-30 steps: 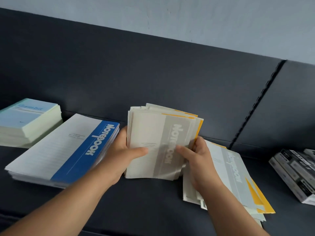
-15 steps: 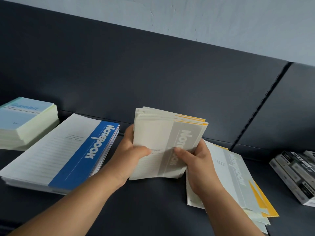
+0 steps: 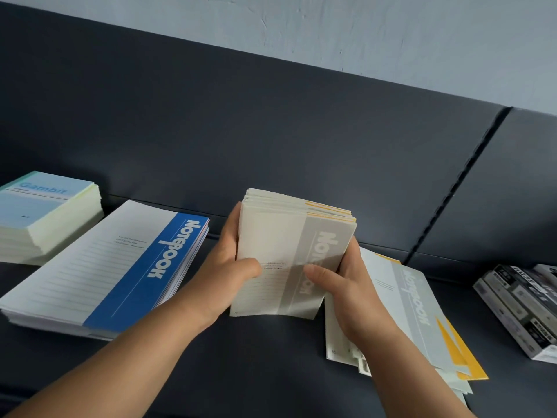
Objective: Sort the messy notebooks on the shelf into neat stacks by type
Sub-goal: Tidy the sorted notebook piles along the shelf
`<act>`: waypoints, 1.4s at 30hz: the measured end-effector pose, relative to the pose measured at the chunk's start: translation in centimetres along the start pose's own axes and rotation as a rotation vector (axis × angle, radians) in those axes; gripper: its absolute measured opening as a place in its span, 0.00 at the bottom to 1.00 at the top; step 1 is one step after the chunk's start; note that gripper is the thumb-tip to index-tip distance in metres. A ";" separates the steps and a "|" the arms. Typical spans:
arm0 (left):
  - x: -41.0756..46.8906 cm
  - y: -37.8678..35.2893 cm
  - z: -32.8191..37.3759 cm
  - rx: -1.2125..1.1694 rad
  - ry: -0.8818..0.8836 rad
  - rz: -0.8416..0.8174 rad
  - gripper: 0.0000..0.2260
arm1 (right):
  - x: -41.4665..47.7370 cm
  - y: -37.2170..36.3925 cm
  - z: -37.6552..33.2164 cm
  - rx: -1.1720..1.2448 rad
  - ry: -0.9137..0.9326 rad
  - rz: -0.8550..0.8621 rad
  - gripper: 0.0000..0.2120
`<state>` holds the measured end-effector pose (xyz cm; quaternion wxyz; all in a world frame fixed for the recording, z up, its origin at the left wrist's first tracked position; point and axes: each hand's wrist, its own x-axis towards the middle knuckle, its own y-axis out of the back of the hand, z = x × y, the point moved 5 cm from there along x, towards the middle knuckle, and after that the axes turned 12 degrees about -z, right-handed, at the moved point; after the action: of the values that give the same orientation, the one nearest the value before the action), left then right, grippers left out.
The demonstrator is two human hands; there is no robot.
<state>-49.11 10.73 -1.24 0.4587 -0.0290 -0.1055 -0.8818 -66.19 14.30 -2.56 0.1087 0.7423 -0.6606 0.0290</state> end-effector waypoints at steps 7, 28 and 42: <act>-0.1 0.0 -1.3 0.039 0.061 0.014 0.34 | -0.3 0.1 1.0 -0.022 -0.057 0.035 0.30; 2.0 2.3 -5.6 0.162 0.536 0.221 0.09 | 2.8 1.5 4.9 -0.323 -0.522 0.182 0.06; 2.4 2.0 -6.3 0.592 0.517 0.221 0.25 | 3.1 0.4 5.0 -0.643 -0.614 0.135 0.12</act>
<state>-48.58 6.30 -6.69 0.5505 0.3156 -0.2322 -0.7372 -66.68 10.28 -6.78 0.1305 0.6003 -0.6847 -0.3922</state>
